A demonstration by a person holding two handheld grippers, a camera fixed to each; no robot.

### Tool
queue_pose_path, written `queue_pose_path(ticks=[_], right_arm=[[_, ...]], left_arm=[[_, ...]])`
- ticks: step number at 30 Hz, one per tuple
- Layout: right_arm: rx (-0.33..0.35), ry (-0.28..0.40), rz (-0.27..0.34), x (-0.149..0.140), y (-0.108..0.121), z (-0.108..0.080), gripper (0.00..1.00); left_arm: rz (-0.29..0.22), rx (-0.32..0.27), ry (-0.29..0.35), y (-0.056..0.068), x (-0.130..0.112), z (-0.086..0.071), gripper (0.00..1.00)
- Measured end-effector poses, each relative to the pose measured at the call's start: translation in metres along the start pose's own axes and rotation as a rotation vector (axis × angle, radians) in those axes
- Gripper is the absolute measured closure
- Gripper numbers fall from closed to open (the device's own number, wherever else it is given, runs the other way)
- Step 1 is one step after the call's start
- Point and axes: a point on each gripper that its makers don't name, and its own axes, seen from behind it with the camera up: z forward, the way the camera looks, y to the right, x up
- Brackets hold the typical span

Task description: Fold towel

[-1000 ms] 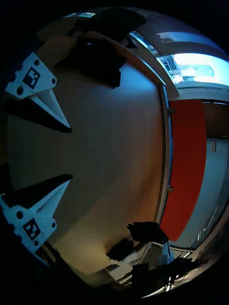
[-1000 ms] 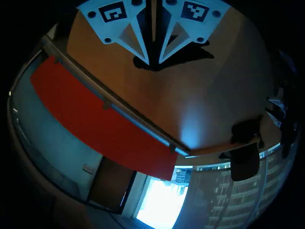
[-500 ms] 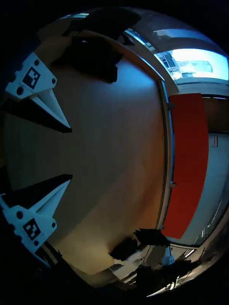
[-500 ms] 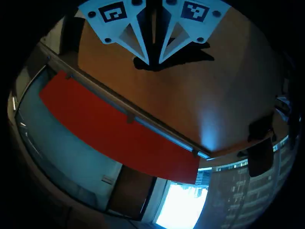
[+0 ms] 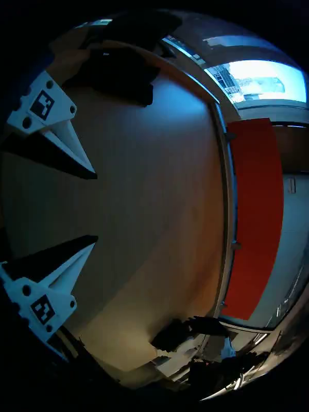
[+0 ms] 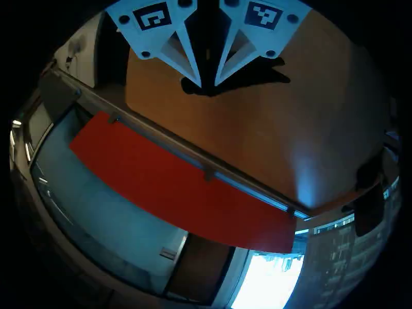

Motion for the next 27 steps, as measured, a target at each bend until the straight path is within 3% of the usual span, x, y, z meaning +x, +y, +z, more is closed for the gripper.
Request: queue_pose_path(ticks=[11,27], right_arm=[[-0.031,-0.036,0.029,-0.019,0.034,0.006,0.98],[-0.041,-0.055,0.056,-0.039,0.046,0.005,0.98]], left_arm=[[0.011,-0.007,-0.007,0.011,0.006,0.007,0.20],[0.026,-0.010,-0.008,0.021,0.011,0.008,0.20]])
